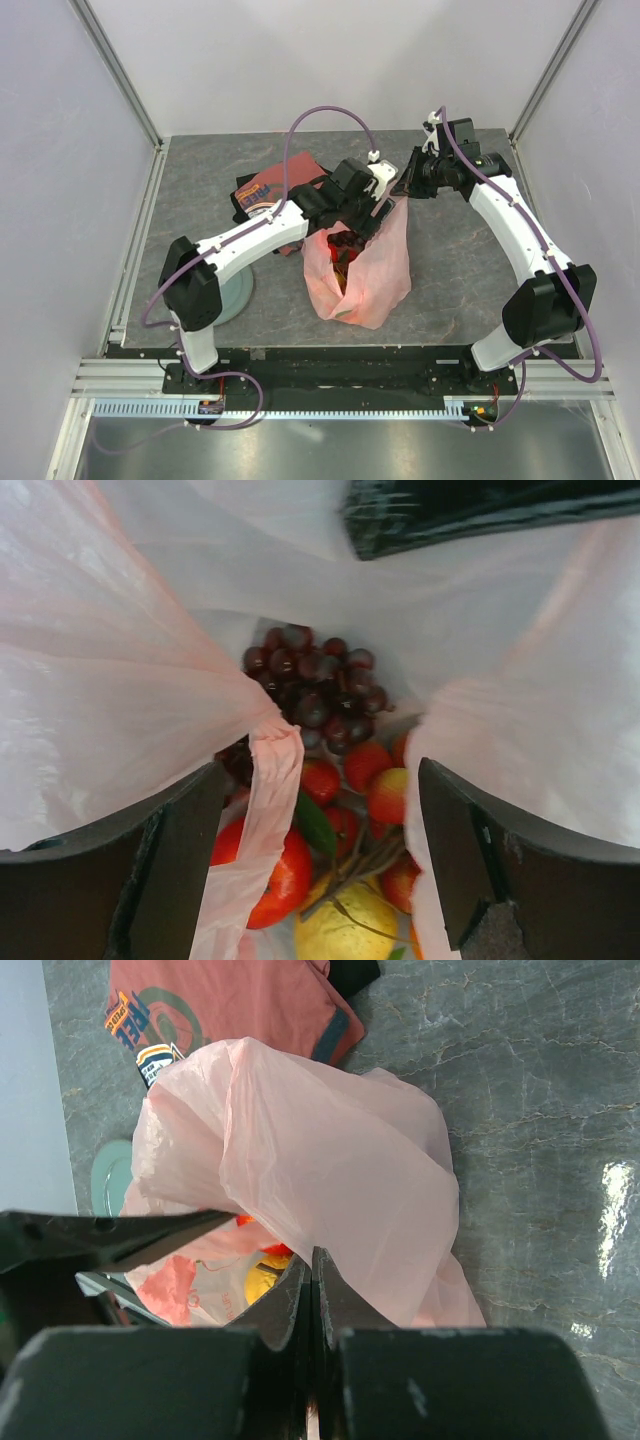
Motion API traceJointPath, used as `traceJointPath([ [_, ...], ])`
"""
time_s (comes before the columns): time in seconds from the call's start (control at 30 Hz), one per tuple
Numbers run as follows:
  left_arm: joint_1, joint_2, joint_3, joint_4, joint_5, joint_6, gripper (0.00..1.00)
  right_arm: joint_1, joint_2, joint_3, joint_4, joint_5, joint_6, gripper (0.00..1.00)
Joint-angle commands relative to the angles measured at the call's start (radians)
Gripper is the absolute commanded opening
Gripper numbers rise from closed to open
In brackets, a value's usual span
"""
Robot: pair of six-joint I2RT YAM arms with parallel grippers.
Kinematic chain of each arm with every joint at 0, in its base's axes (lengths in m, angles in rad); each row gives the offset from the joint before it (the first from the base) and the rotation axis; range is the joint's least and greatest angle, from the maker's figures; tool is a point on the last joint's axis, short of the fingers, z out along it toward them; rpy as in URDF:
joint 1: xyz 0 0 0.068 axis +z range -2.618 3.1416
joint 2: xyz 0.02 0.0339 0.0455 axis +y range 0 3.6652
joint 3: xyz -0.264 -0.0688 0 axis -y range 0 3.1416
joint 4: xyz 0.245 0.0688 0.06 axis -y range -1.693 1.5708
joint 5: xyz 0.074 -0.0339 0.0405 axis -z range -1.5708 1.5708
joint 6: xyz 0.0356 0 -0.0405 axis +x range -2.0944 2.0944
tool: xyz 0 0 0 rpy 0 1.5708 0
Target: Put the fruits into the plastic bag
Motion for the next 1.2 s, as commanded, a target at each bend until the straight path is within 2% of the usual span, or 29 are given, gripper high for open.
traceJointPath([
  [0.0,-0.003,0.023,0.05,0.0,-0.129,0.051,0.84,0.006,-0.018,0.018,0.018,0.01,0.001,0.04],
  [0.3,-0.003,0.048,0.016,-0.005,-0.199,0.064,0.79,0.004,-0.021,0.018,0.02,0.009,0.001,0.04],
  [0.6,-0.009,0.025,-0.085,-0.001,-0.162,0.075,0.77,0.007,-0.018,0.021,0.021,0.007,0.0,0.04],
  [0.77,-0.015,0.029,-0.143,0.005,-0.246,0.101,0.77,0.006,-0.021,0.02,0.023,0.004,0.001,0.04],
  [0.97,-0.017,0.086,-0.139,0.037,-0.335,0.15,0.77,0.006,-0.023,0.017,0.028,0.001,0.007,0.04],
  [1.07,-0.017,0.095,-0.146,0.055,-0.389,0.161,0.65,0.006,-0.023,0.024,0.028,0.006,0.006,0.04],
  [1.1,-0.017,0.088,-0.151,0.063,-0.398,0.161,0.57,0.004,-0.023,0.029,0.029,0.007,0.003,0.04],
  [1.17,-0.017,0.074,-0.157,0.078,-0.43,0.152,0.51,0.006,-0.018,0.032,0.037,0.01,-0.009,0.02],
])
